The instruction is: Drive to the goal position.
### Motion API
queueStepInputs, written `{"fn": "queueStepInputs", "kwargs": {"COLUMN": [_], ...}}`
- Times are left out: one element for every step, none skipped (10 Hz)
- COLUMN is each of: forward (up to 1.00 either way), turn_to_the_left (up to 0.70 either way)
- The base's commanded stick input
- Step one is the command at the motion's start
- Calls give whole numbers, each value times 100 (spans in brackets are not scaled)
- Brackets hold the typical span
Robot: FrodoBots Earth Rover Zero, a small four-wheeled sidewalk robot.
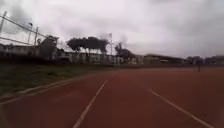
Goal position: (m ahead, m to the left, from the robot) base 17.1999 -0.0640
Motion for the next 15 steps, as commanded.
{"fn": "queueStepInputs", "kwargs": {"forward": [50,50,50,50,50,50,50,50,50,50,50,50,50,50,50], "turn_to_the_left": [0,0,0,0,0,0,0,0,-9,-43,-21,-7,-2,0,0]}}
